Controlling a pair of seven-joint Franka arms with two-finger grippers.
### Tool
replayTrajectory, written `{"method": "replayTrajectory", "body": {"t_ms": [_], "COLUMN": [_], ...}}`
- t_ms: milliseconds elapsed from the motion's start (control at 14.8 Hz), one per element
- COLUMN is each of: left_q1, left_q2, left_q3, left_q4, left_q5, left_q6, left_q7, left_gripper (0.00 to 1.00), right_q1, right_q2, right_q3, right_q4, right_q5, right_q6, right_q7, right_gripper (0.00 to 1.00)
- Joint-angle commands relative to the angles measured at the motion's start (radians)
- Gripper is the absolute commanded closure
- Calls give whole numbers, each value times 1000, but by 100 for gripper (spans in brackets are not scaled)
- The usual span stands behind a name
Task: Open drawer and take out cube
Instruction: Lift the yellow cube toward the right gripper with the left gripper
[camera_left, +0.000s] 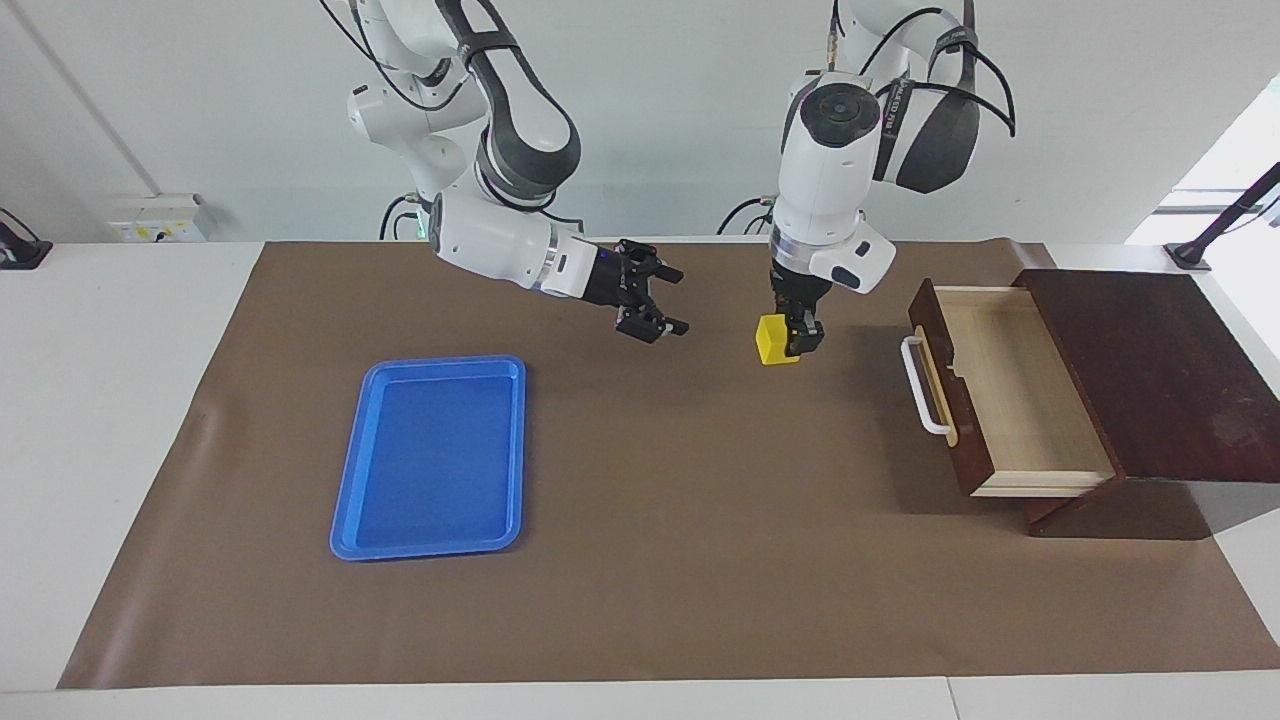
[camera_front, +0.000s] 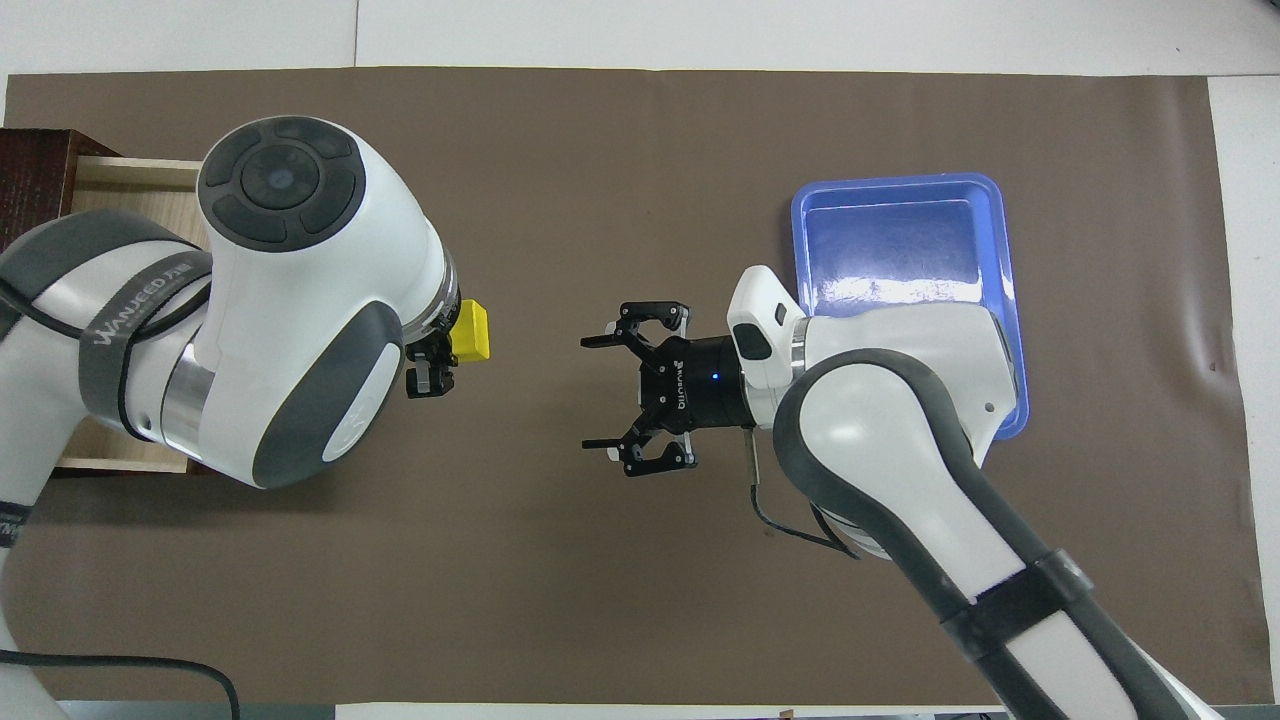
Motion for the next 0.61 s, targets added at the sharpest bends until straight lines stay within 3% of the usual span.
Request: {"method": "replayTrajectory", "body": {"t_ms": [0, 271, 542], "left_q1": [-5, -6, -14], "left_q2": [-43, -43, -60], "left_q3": [5, -2, -9], "left_q4": [-55, -57, -80], "left_q5": [-45, -79, -79], "left_q6": [25, 32, 38], "left_q7": [-15, -27, -35], "left_gripper": [100, 100, 100], "right_q1": [15, 57, 64], "right_q2": [1, 44, 58], "right_q3": [-1, -1, -1], "right_q4": [-37, -36, 3], "right_q5": [27, 115, 113], "right_q6": [18, 33, 42], "right_q7": [-62, -166, -168], "right_gripper": [0, 0, 0]}}
